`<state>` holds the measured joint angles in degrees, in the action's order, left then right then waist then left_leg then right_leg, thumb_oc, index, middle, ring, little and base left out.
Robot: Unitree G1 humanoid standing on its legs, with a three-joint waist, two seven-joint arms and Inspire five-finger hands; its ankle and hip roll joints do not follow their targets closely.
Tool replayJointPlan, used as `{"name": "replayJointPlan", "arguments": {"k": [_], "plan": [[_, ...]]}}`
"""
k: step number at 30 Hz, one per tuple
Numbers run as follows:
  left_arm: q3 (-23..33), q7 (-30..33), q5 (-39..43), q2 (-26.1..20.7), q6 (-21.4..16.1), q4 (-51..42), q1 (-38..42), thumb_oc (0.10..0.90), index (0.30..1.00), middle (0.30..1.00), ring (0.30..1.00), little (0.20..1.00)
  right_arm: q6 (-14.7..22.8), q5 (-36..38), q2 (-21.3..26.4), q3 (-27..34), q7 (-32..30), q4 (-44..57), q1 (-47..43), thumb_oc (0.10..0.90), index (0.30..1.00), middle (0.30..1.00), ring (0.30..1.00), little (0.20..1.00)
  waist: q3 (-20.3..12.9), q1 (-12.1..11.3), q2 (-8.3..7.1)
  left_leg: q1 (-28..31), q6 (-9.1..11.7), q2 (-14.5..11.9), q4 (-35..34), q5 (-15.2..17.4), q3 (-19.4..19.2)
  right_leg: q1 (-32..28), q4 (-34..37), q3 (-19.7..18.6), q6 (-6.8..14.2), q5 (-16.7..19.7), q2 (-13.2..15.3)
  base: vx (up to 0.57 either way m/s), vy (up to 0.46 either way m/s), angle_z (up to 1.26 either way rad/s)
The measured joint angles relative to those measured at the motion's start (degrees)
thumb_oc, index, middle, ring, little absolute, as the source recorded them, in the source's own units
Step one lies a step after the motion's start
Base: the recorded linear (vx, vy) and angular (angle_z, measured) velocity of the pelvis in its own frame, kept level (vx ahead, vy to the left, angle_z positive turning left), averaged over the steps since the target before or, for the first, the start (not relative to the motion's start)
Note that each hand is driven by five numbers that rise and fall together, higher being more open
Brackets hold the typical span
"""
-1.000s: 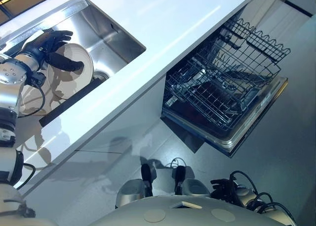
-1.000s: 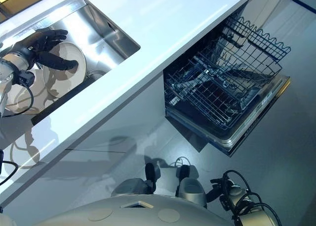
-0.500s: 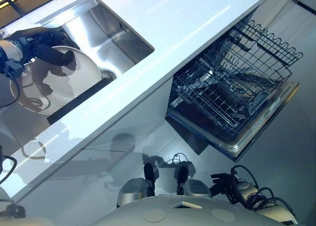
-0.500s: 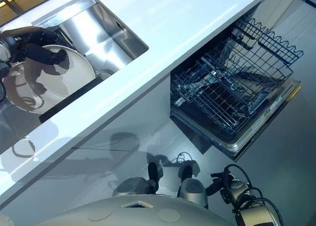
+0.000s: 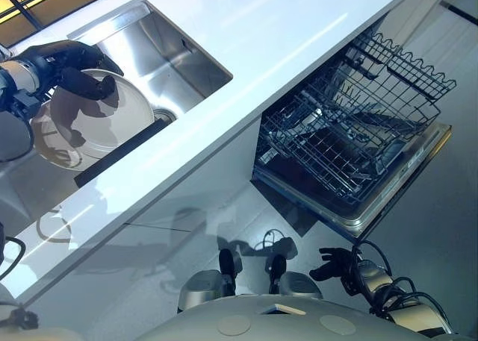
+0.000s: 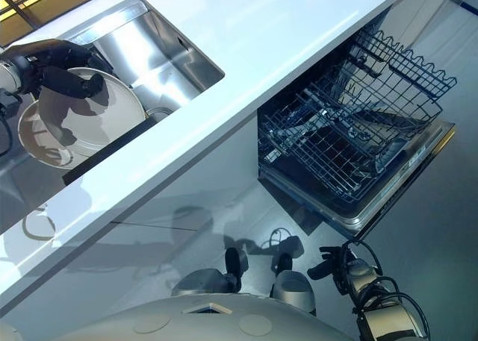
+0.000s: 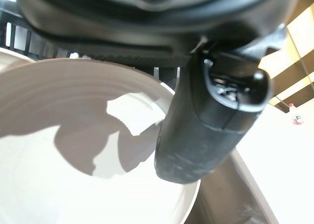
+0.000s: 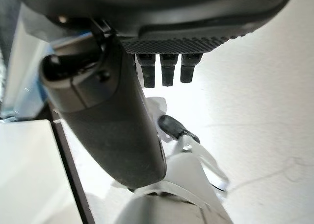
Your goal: Pick up plates and place into dishwasher.
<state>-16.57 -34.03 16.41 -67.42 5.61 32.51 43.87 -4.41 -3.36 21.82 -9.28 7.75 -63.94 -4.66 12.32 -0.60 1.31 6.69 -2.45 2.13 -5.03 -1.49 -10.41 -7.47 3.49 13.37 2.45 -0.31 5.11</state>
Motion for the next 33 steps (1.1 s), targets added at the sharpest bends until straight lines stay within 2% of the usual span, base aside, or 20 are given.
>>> {"name": "replayJointPlan", "arguments": {"k": [2,4,6,8,11,14,16,19,24,27,31,32,33], "plan": [[0.9,3.7,1.1,0.0,-1.9,-2.4,-2.2,0.100,0.300,0.300,0.300,0.200,1.3,2.9,0.4,0.8,0.0,3.7,0.5,0.800,0.900,0.900,0.900,0.900,-0.1,-0.1,-0.08,0.0,0.0,0.0,0.0,0.0,-0.2,-0.1,0.4,-0.2,0.0,0.0,0.0,-0.08,-0.124,-0.06],[4.6,8.8,1.7,0.5,-3.4,-6.0,-7.0,0.100,0.300,0.300,0.300,0.200,3.9,6.9,0.4,3.8,1.4,8.8,2.2,0.800,0.900,0.900,0.900,0.900,-0.1,0.0,-0.02,0.1,0.0,-0.1,0.0,0.0,-0.4,0.0,0.6,-0.6,0.0,0.0,-0.3,-0.09,-0.114,-0.12],[9.1,12.7,1.8,1.5,-4.6,-7.8,-10.6,0.100,0.300,0.300,0.300,0.200,3.8,13.8,0.2,6.2,4.4,20.2,6.7,0.800,0.900,0.900,0.900,0.900,-0.2,0.5,-0.13,0.1,0.2,-0.3,0.0,-0.1,-0.7,0.2,0.6,-1.3,0.0,0.0,-0.8,-0.09,-0.112,-0.09],[10.3,16.9,1.9,1.6,-6.4,-6.7,-11.7,0.100,0.300,0.300,0.300,0.200,3.7,22.1,-1.1,8.5,9.2,27.5,9.3,0.800,0.900,0.900,0.900,0.900,-0.6,1.5,-0.42,0.2,0.3,-0.5,0.0,-0.2,-0.9,0.2,0.6,-1.7,0.0,0.0,-1.0,-0.07,-0.122,-0.08],[10.3,23.9,2.1,1.6,-11.1,-4.4,-11.7,0.100,0.300,0.300,0.300,0.200,1.2,36.1,-3.1,9.2,16.7,31.1,10.7,0.800,0.900,0.900,0.900,0.900,-2.0,3.0,-1.06,0.2,0.5,-0.7,0.0,-0.1,-1.3,0.2,0.7,-2.1,0.0,0.0,-1.2,-0.05,-0.136,-0.06],[11.0,30.6,2.1,1.5,-17.7,-4.7,-11.7,0.100,0.300,0.300,0.300,0.200,-3.8,47.9,-5.8,9.1,20.2,33.9,12.9,0.800,0.900,0.900,0.900,0.900,-3.1,4.1,-1.70,0.0,0.7,-0.9,0.0,-0.2,-1.4,0.1,1.4,-2.1,-0.3,0.2,-1.4,-0.05,-0.156,-0.03],[12.4,32.8,2.1,1.5,-19.9,-5.8,-12.1,0.100,0.300,0.300,0.300,0.200,-5.6,50.3,-6.9,9.1,20.5,36.2,13.6,0.800,0.900,0.900,0.900,0.900,-3.1,4.3,-1.74,-0.1,0.8,-1.1,0.0,-0.3,-1.5,0.2,1.6,-2.0,-0.4,0.3,-1.6,-0.04,-0.128,-0.03],[16.6,39.0,1.3,1.8,-22.2,-12.9,-16.5,0.100,0.300,0.300,0.300,0.200,-7.6,51.6,-7.4,8.2,22.3,40.9,14.2,0.800,0.900,0.900,0.900,0.900,-3.2,4.7,-1.72,-0.2,1.0,-1.3,0.0,-0.4,-1.3,0.1,1.7,-2.0,-0.5,0.4,-1.8,-0.05,-0.147,0.03],[19.3,51.4,-7.8,4.6,-28.3,-24.5,-23.5,0.100,0.300,0.300,0.300,0.200,-7.9,51.6,-5.7,8.2,26.7,52.6,14.7,0.800,0.900,0.900,0.900,0.900,-3.3,4.4,-1.65,-0.2,1.2,-1.3,0.0,-0.6,-0.7,0.0,1.7,-1.7,-0.5,0.4,-1.8,-0.05,-0.132,0.05],[20.2,57.4,-15.1,8.2,-30.5,-28.6,-26.4,0.100,0.300,0.300,0.300,0.200,-4.5,51.4,-3.2,8.5,25.6,59.4,14.5,0.800,0.900,0.900,0.900,0.900,-3.9,4.1,-1.26,-0.3,1.2,-1.3,0.0,-0.6,-0.7,0.1,1.7,-1.7,-0.5,0.4,-1.8,-0.04,-0.074,0.00],[22.0,65.9,-25.6,13.8,-34.0,-34.6,-31.2,0.100,0.300,0.300,0.300,0.200,9.0,43.2,-1.4,13.1,16.1,67.5,12.0,0.800,0.900,0.900,0.900,0.900,-4.2,3.9,-0.90,-0.2,1.3,-1.3,0.0,-0.7,-0.7,0.2,1.7,-1.8,-0.5,0.4,-1.9,-0.01,-0.008,0.00],[22.1,67.4,-27.3,15.0,-34.6,-35.2,-31.6,0.100,0.300,0.300,0.300,0.200,11.9,40.6,-1.4,14.5,13.5,68.5,11.4,0.800,0.900,0.900,0.900,0.900,-4.3,4.0,-0.72,-0.2,1.3,-1.3,0.0,-0.7,-0.7,0.2,1.7,-1.9,-0.5,0.4,-1.9,0.00,0.000,0.00],[22.1,68.1,-28.3,15.8,-34.6,-35.6,-31.6,0.100,0.300,0.300,0.300,0.200,13.1,39.0,-1.3,15.4,12.2,69.2,11.2,0.800,0.900,0.900,0.900,0.900,-4.3,4.0,-0.59,-0.2,1.3,-1.3,0.0,-0.7,-0.7,0.2,1.7,-1.9,-0.5,0.4,-1.9,0.00,0.000,0.00]]}}
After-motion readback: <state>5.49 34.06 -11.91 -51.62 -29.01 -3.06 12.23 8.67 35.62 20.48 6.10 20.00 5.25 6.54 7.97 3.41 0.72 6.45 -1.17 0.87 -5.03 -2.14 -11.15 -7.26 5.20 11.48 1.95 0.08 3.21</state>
